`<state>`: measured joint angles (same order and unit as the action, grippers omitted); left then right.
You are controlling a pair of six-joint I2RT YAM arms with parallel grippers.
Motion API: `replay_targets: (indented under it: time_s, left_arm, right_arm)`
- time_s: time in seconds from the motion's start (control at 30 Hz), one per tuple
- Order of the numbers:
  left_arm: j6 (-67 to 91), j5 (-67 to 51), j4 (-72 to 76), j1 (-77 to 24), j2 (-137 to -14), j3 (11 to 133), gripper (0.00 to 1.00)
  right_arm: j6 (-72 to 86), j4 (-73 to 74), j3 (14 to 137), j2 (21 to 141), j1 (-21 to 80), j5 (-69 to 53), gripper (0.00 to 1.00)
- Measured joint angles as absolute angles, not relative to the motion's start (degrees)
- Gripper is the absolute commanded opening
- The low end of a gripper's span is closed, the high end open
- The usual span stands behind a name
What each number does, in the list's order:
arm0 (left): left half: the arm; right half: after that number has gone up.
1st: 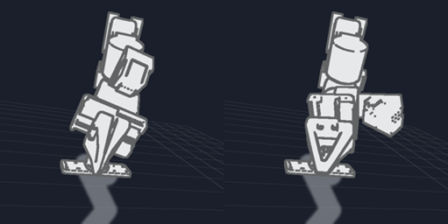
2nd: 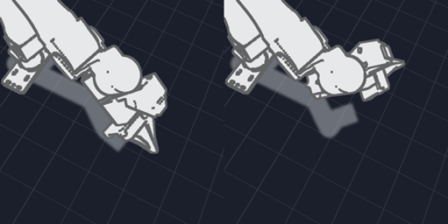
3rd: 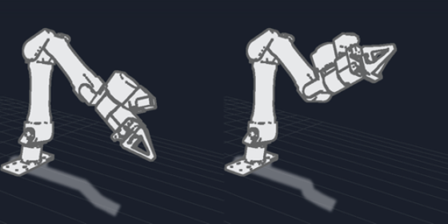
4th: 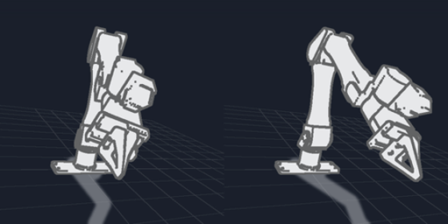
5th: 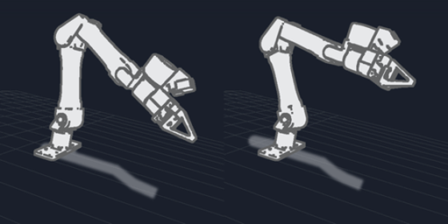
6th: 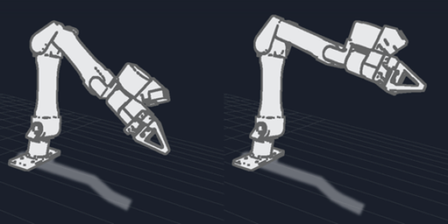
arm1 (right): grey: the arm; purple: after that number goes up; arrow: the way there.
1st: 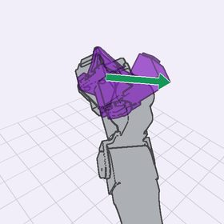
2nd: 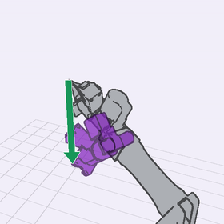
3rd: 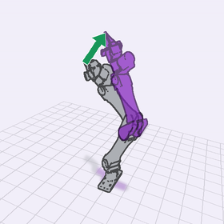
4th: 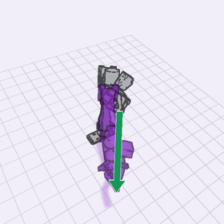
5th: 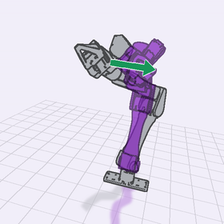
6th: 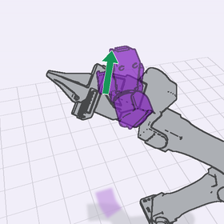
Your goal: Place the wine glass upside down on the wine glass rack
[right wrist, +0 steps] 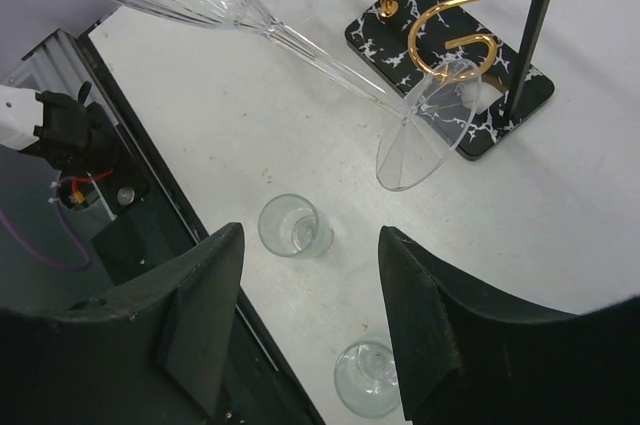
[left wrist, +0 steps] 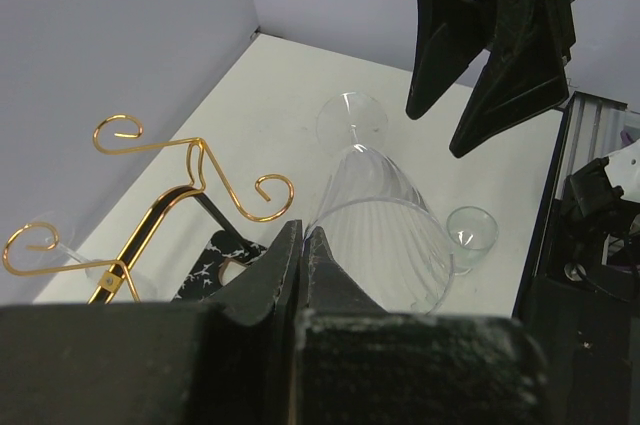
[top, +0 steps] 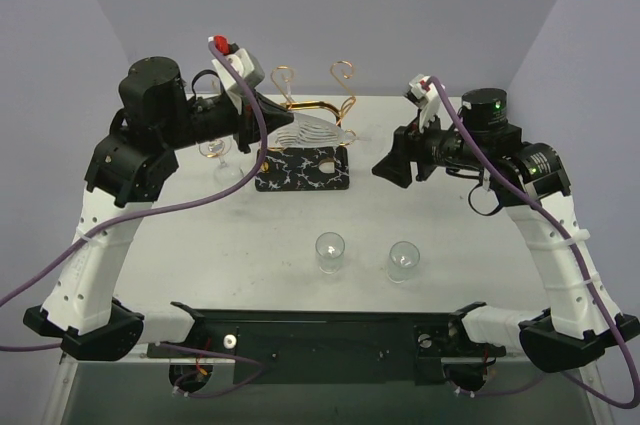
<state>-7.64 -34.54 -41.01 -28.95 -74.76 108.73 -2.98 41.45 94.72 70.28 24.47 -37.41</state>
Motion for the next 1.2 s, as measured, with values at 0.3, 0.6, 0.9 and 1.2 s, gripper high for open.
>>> replay_targets:
  time_s: [0.3,0.6,0.9,1.2]
  left_arm:
    - [-7.4,-35.1,-40.5,-29.1,-73.9,108.2,0.0]
    - [-6.5,-36.4,-39.9,-29.1,-73.2,106.3,0.0]
    - [-6.2,-37.0,-39.6,-29.1,-72.7,105.6,0.0]
    - [-6.9,-37.6,-38.7,-29.1,-71.4,102.6,0.0]
  right_arm:
    - [-2.9,41.1,94.7,70.5,24.5,-34.4,0.43]
    - [-2.6,40.9,95.4,72.7,24.5,-33.8,0.37]
    - [-2.3,41.0,95.4,73.0,24.5,-33.1,0.2]
    - [-0.3,41.1,96.1,74.4,24.4,-30.0,0.0]
